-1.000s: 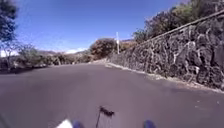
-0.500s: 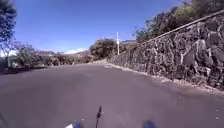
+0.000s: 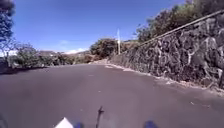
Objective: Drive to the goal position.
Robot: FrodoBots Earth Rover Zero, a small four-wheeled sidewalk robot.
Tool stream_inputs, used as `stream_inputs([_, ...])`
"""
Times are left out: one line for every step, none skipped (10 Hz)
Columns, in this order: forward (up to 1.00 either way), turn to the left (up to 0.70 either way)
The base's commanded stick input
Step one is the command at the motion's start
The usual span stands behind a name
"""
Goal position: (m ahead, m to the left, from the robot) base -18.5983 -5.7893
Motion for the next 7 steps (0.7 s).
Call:
stream_inputs([0.7,0.0])
stream_inputs([0.7,0.12])
stream_inputs([0.7,0.28])
stream_inputs([0.7,0.28])
stream_inputs([0.7,0.28])
stream_inputs([0.7,0.28])
stream_inputs([0.7,0.03])
